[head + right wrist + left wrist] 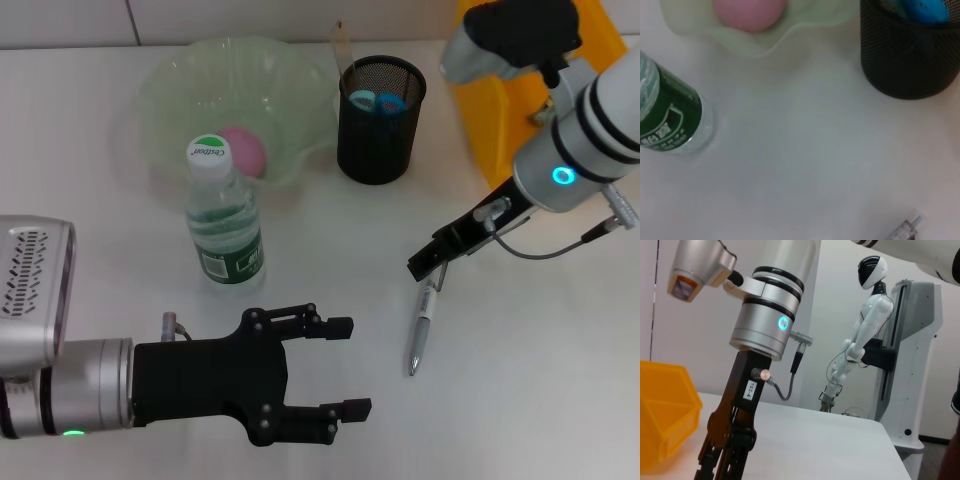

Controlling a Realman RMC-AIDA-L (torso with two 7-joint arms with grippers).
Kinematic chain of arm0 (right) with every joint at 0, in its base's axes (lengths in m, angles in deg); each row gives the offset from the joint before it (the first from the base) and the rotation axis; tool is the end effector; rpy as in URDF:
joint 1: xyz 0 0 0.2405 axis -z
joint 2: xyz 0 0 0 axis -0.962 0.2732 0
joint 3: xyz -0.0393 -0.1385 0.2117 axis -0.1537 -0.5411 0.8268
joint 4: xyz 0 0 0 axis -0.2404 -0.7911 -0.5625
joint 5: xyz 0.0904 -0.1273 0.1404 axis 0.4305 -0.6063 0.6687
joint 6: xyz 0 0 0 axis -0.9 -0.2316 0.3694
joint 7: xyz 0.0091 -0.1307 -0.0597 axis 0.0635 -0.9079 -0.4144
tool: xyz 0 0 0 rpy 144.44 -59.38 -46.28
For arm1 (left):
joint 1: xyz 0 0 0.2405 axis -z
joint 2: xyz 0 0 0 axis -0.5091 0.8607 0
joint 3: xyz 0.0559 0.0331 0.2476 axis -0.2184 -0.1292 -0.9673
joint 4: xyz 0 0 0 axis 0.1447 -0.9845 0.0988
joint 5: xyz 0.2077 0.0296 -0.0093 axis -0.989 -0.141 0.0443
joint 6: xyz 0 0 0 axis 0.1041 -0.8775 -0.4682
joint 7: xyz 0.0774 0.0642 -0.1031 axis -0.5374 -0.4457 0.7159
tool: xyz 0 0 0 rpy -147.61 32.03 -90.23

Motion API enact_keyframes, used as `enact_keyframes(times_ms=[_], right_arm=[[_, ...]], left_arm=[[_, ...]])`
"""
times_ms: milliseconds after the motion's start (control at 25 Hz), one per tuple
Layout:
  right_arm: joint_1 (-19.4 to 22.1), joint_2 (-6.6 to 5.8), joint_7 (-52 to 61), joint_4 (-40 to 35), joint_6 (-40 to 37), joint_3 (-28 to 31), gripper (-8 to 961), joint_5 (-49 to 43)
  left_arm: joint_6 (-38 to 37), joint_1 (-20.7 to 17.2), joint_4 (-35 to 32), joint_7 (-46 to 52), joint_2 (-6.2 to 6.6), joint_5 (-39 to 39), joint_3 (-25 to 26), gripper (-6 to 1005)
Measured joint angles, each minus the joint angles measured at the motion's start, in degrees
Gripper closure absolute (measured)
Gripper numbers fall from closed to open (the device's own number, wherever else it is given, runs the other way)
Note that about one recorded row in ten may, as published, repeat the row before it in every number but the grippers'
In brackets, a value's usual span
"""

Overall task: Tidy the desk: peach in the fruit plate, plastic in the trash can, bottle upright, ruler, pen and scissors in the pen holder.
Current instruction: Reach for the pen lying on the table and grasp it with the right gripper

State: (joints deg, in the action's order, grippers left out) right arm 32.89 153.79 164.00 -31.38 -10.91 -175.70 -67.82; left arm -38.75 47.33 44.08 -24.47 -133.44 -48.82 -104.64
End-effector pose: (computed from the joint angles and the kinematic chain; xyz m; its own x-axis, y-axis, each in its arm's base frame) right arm 0.1631 0.3631 -0.0437 0.5291 -0.8379 0.1339 -0.7213 -0.5272 -0.4491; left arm -0.2499 0.2368 -0.0670 0.7972 0.1464 0.5857 0.1693 -0.9854 0.0159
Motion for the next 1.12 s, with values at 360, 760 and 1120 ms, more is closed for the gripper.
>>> enact_keyframes(times_ms=[360, 760, 1120], right_arm=[[-0.85, 0.25, 0.32, 3.11, 1.73, -0.55, 162, -0.45], [-2.59, 0.22, 0.38, 7.31, 3.94, -0.52, 166, -0.63], [-2.8, 0.26, 0.41, 7.79, 4.33, -0.52, 232, -0.63]], left_arm=[[0.0, -0.11, 0.0, -0.11, 0.0, 0.0, -0.04, 216], [0.0, -0.13, 0.65, -0.17, 0.0, 0.0, -0.02, 216], [-0.02, -0.19, 0.71, -0.2, 0.0, 0.0, 0.07, 216]])
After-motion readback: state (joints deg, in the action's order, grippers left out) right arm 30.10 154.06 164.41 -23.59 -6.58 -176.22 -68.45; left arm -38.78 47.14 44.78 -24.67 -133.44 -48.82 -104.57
